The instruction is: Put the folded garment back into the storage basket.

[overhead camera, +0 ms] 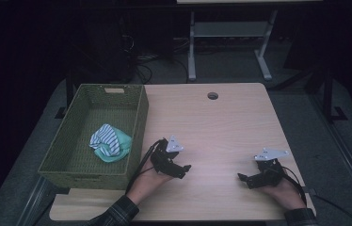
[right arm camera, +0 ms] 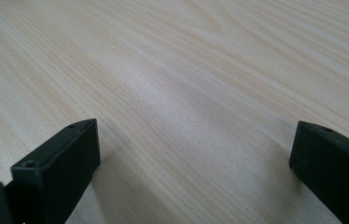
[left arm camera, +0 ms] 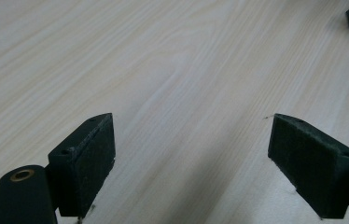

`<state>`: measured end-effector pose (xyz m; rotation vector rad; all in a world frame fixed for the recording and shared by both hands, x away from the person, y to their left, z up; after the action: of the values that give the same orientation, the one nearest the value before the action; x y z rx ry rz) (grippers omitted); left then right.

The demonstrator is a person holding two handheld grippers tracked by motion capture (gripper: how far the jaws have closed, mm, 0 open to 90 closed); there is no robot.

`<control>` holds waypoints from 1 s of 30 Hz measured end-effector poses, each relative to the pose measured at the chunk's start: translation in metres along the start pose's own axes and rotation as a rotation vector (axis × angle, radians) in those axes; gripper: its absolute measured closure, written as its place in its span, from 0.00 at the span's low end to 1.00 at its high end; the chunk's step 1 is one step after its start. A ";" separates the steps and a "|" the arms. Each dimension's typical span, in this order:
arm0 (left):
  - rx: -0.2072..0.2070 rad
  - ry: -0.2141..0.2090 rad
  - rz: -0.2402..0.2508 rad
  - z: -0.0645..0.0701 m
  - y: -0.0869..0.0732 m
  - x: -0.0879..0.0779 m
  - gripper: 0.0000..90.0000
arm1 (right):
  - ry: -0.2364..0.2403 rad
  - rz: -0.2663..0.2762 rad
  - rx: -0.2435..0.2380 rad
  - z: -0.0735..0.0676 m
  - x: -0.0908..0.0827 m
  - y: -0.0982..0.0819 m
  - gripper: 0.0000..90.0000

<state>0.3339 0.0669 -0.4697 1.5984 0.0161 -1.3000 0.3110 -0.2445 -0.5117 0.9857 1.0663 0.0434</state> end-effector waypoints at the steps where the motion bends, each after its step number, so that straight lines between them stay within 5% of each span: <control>1: 0.000 0.001 -0.002 0.000 -0.001 0.001 0.16 | 0.000 0.000 0.000 0.000 0.000 0.000 0.02; 16: 0.022 0.011 -0.054 -0.002 -0.018 0.023 0.16 | 0.000 0.000 -0.001 0.000 0.000 0.000 0.02; 21: -0.008 -0.031 -0.025 -0.005 -0.021 0.025 0.15 | 0.002 0.002 0.004 -0.001 0.000 0.000 0.02; 25: 0.008 -0.053 0.029 -0.005 -0.024 0.027 0.14 | 0.002 0.002 0.002 -0.001 0.000 0.000 0.02; 30: 0.010 -0.058 0.034 -0.005 -0.024 0.028 0.14 | 0.002 0.002 0.003 -0.001 0.000 0.000 0.02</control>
<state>0.3359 0.0663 -0.5065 1.5628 -0.0530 -1.3214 0.3104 -0.2439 -0.5116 0.9897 1.0673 0.0445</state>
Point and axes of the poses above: each handheld gripper's, and its own axes: x roughly forward along the jaws, y roughly out of its top, z roughly to its right, the point moved 4 cm from there along x, roughly forward along the jaws, and after that the axes turned 12 degrees about -x, right-handed, at the moved point
